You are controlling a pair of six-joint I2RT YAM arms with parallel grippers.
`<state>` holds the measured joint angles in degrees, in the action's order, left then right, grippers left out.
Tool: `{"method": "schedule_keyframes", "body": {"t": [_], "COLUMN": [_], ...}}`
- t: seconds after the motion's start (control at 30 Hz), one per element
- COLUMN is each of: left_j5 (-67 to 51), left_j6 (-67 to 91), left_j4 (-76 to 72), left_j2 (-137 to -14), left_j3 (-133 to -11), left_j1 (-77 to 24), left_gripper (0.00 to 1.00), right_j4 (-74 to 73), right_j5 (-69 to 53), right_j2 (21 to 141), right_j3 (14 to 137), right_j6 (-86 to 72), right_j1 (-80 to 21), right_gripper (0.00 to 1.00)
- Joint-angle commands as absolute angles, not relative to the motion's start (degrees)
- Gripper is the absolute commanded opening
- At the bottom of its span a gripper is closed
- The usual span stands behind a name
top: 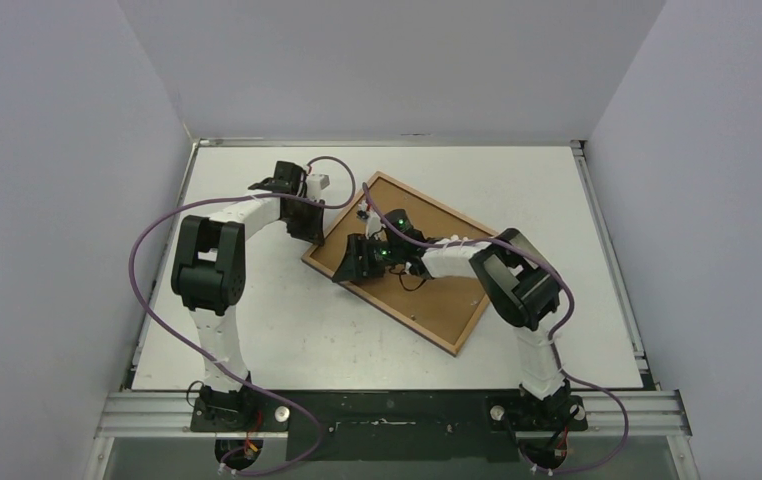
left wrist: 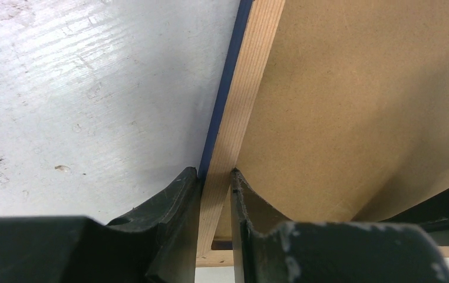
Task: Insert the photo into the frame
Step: Install the photo frame at the center of the board.
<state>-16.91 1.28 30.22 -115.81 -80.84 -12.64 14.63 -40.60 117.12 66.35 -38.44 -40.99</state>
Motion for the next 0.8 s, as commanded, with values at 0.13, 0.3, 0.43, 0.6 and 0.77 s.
{"method": "schedule_keyframes", "body": {"t": [0.13, 0.3, 0.43, 0.6, 0.77], "left_j5": [-18.16, -18.37, -18.53, -18.76, -19.55], "left_j6": [2.55, 2.33, 2.29, 1.42, 0.37], "left_j4": [33.52, 33.81, 33.84, 34.12, 36.09], "left_j2": [-114.95, -114.89, -115.03, -114.97, -116.43], "left_j3": [-80.64, -80.97, -81.04, -80.88, -82.92], "left_j1": [-14.22, -14.27, -14.39, -14.15, -13.22], "left_gripper": [0.06, 0.06, 0.05, 0.05, 0.05], "right_j4": [23.42, 26.11, 27.31, 26.25, 17.6], "right_j5": [-42.79, -42.8, -43.29, -42.9, -37.93], "right_j2": [123.31, 123.95, 123.78, 118.51, 111.61], "right_j3": [68.58, 68.74, 69.25, 66.1, 62.52], "right_j6": [-43.52, -45.17, -46.19, -44.87, -37.14], "right_j1": [-42.18, -42.26, -42.58, -41.22, -39.69], "right_gripper": [0.58, 0.58, 0.58, 0.58, 0.59]}}
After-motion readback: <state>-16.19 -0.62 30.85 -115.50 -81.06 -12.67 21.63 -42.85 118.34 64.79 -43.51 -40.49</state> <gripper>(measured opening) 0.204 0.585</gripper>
